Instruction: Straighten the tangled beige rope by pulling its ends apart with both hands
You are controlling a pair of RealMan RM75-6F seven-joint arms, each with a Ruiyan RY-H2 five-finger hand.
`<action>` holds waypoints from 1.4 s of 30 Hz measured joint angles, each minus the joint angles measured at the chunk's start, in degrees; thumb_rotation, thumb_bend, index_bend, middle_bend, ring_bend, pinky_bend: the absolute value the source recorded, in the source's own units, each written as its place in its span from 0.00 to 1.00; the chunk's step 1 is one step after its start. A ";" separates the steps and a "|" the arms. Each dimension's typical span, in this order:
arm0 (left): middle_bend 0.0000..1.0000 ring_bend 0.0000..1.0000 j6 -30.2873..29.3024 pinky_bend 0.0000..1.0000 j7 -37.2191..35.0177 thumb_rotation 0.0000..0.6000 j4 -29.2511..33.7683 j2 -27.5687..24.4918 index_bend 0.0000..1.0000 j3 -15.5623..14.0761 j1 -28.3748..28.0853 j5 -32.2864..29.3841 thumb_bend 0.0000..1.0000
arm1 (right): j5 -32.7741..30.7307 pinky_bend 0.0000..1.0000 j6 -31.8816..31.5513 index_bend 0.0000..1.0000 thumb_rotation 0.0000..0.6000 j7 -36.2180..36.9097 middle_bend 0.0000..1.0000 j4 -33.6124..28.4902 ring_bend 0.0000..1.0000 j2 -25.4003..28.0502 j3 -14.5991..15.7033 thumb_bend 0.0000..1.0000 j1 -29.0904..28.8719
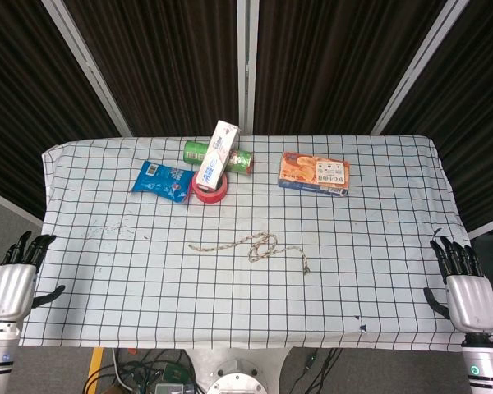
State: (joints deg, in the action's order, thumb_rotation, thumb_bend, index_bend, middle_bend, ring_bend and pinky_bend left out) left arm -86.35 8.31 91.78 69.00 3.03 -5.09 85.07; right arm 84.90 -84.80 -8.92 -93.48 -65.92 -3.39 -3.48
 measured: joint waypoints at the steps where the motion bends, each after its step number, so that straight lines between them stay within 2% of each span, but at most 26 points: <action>1: 0.13 0.02 0.07 0.18 -0.17 1.00 -0.29 0.31 0.15 -0.01 -0.03 -0.03 0.09 | -0.07 0.00 0.03 0.00 1.00 0.00 0.00 0.03 0.00 -0.03 -0.05 0.23 -0.02; 12: 0.13 0.02 0.79 0.18 1.76 1.00 1.47 0.13 0.15 0.61 -1.41 0.72 0.09 | 0.04 0.00 -0.13 0.00 1.00 0.11 0.00 -0.17 0.00 0.27 -0.08 0.23 0.02; 20: 0.13 0.02 7.12 0.18 8.24 1.00 7.82 0.35 0.15 2.07 -6.61 0.61 0.09 | 0.28 0.00 -0.27 0.00 1.00 0.43 0.00 0.27 0.00 0.48 0.06 0.23 0.10; 27: 0.13 0.02 14.34 0.18 14.02 1.00 9.22 5.33 0.17 3.14 -11.95 -2.13 0.09 | -0.40 0.00 -0.24 0.00 1.00 1.45 0.00 1.22 0.00 1.32 -0.25 0.24 0.21; 36: 0.16 0.05 23.06 0.22 23.15 1.00 8.65 11.82 0.19 5.00 -19.48 -9.73 0.09 | -0.89 0.00 0.23 0.00 1.00 2.54 0.00 3.33 0.00 0.38 -0.34 0.24 0.16; 42: 0.22 0.11 26.28 0.32 24.17 1.00 5.53 16.10 0.22 6.77 -23.88 -12.93 0.09 | -1.05 0.00 0.92 0.00 1.00 2.35 0.00 3.30 0.00 0.33 -0.45 0.28 -0.28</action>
State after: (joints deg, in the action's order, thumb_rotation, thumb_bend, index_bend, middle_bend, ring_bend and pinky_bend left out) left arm -60.07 32.48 97.31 85.09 9.80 -28.97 72.14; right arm 83.85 -83.88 -6.57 -90.19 -65.59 -3.84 -3.76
